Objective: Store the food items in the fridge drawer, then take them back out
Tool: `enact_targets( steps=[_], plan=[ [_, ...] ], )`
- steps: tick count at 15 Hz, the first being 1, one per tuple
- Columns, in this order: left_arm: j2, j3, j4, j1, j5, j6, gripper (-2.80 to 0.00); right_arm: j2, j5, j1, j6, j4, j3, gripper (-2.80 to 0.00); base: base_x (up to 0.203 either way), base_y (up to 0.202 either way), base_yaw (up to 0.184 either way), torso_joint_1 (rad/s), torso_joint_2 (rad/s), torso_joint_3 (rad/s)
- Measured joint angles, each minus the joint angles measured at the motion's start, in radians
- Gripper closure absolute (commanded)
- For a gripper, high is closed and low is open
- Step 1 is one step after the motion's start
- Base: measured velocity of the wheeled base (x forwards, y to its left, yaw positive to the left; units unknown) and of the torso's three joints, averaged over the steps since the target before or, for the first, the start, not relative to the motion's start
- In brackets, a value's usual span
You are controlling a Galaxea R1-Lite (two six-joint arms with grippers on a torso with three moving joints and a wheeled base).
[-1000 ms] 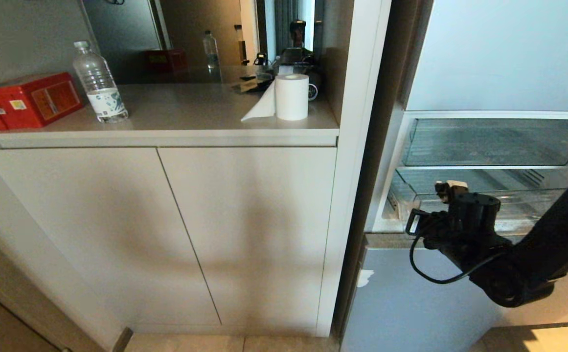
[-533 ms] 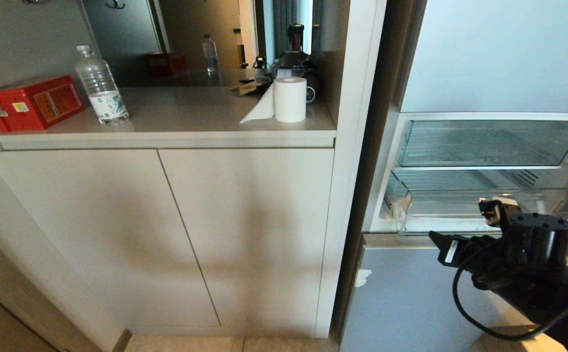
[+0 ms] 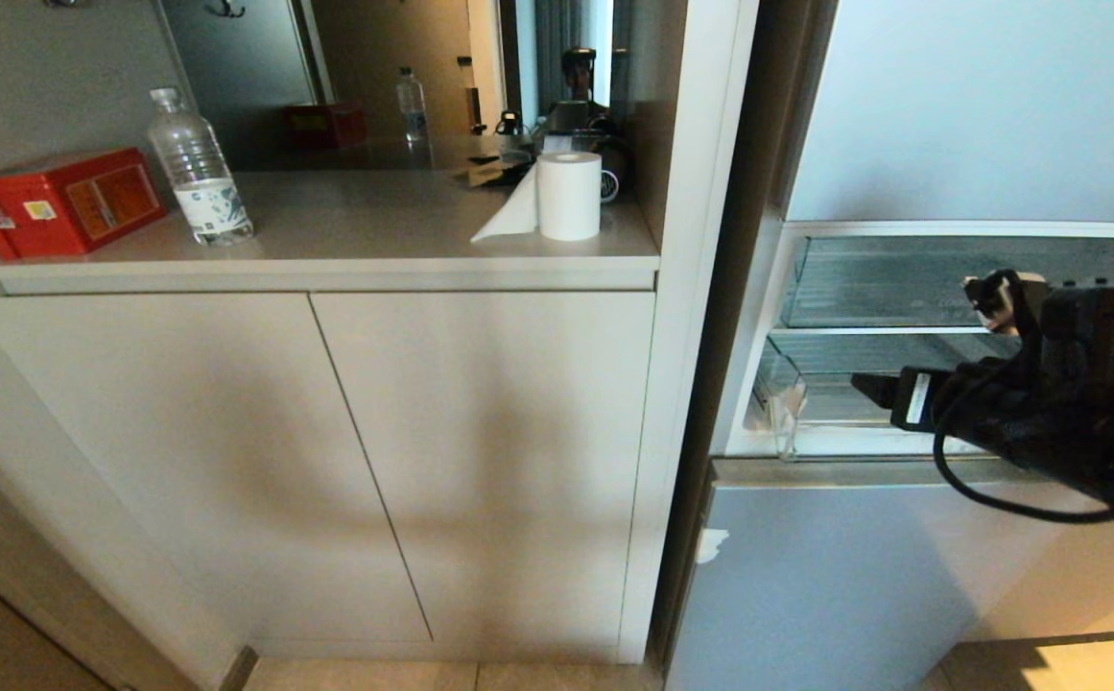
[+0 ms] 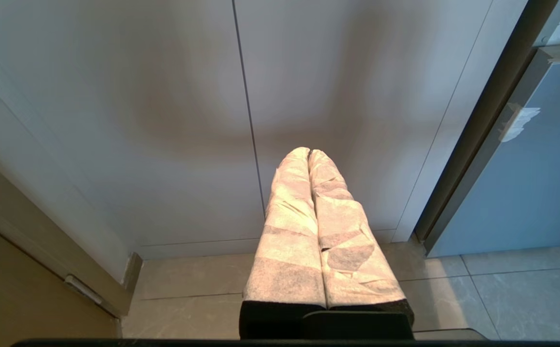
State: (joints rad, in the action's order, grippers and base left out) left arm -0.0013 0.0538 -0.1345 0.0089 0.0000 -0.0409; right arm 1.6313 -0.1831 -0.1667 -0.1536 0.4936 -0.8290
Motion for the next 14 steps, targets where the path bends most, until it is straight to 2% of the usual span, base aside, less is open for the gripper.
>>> enact_targets(
  steps=[3, 6, 14],
  plan=[
    [0.0, 0.0, 0.0, 0.0, 0.0, 0.0, 0.0, 0.113, 0.019, 0.03, 0.066, -0.187, -0.232, -2.8, 0.0, 0.0, 0.0, 0.0, 0.0, 0.0],
    [0.0, 0.0, 0.0, 0.0, 0.0, 0.0, 0.0, 0.258, 0.023, 0.049, 0.122, -0.244, -0.396, -2.8, 0.0, 0.0, 0.0, 0.0, 0.0, 0.0],
    [0.0, 0.0, 0.0, 0.0, 0.0, 0.0, 0.0, 0.479, 0.046, 0.125, 0.126, -0.269, -0.624, -2.8, 0.0, 0.0, 0.0, 0.0, 0.0, 0.0]
  ],
)
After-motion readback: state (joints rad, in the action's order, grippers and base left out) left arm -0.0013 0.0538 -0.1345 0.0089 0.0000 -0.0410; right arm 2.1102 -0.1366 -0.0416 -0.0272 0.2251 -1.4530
